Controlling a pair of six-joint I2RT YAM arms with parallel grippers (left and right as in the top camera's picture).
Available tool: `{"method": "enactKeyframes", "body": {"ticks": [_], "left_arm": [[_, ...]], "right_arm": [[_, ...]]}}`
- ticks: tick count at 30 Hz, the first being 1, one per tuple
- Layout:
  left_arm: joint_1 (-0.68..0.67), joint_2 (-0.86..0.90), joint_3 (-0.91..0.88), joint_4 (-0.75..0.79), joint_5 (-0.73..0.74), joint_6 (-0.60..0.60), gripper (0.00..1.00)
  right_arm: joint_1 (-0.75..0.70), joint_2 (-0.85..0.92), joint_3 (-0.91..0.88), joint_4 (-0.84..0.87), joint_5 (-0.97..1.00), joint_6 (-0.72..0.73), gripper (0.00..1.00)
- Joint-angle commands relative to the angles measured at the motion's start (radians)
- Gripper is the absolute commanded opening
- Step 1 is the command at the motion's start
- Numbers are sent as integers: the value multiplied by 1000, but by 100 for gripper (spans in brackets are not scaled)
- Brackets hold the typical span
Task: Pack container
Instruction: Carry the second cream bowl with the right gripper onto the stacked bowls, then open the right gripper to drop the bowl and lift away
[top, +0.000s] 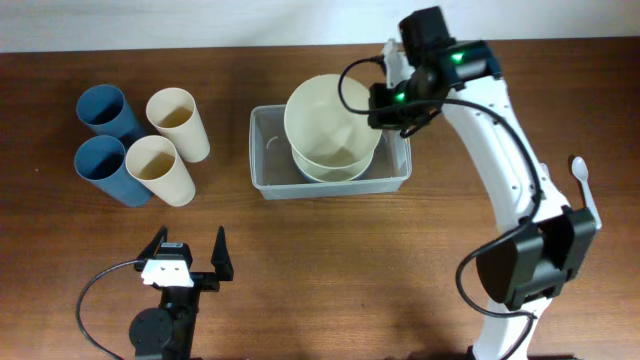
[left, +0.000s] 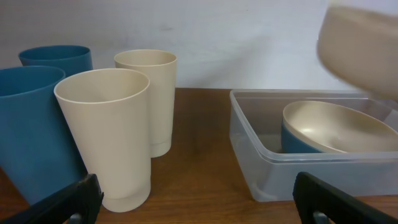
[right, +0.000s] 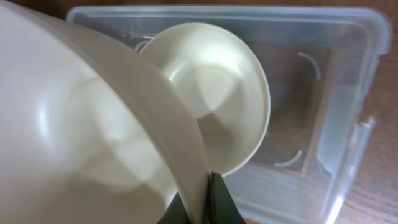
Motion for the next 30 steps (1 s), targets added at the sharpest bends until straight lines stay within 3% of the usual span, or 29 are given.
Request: {"method": "enactKeyframes", "body": {"ticks": [1,7,30], "left_arm": [[-5,-9,-3,-5,-3,16,100],[-5,-9,-3,-5,-3,16,100],[-5,-9,-3,-5,-3,16,100]], "right_arm": [[3,42,-24,29,13,18,4],[-2,101,-24,90,16,18,12],[-3,149,-24,108,17,41,14]]}}
